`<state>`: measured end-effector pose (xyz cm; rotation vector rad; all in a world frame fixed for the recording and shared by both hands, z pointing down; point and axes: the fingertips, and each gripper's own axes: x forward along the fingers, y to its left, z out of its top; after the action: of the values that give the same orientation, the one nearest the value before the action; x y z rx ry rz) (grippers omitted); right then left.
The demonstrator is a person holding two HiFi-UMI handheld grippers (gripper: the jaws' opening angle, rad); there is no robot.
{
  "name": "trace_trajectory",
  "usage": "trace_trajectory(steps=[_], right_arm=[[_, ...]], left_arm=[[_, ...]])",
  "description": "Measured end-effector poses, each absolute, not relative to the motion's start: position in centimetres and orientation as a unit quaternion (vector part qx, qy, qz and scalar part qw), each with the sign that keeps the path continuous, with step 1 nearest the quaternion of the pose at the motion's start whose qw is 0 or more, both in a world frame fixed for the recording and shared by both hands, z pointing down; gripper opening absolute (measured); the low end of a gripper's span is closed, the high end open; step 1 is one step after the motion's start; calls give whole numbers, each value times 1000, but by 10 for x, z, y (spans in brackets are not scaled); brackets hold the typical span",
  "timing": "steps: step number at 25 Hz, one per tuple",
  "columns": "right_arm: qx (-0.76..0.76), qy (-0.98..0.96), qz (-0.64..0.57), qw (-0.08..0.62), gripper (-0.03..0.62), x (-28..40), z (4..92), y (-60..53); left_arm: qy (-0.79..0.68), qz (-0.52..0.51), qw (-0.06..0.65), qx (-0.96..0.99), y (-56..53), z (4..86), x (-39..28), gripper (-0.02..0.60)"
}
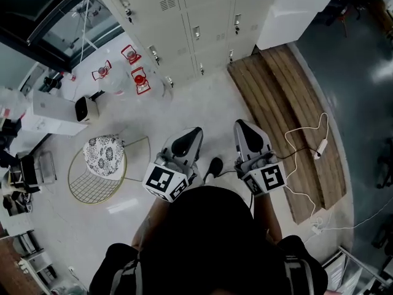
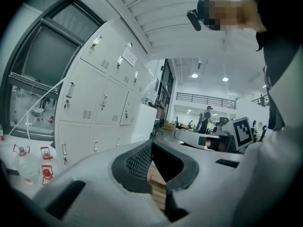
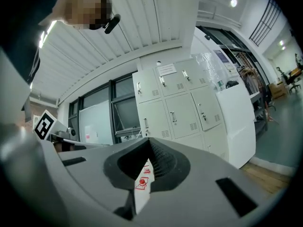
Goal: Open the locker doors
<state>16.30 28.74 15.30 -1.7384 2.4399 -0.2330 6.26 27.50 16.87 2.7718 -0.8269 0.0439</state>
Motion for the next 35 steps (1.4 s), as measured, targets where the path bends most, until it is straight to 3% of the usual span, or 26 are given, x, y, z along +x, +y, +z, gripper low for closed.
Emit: trace_trajectory(steps=[13,20,35], right_arm=[[-560,816,-138,44,5,135,214,224],[-527,842,-111,12,5,123,193,155],[-441,893,-76,-52,5,42,194,44]], left_arm=[[-309,15,163,937,211,212,38,18],[-326,-25,159,932,148,200,32,18],[-418,-41,144,896,54,216,-52,18]])
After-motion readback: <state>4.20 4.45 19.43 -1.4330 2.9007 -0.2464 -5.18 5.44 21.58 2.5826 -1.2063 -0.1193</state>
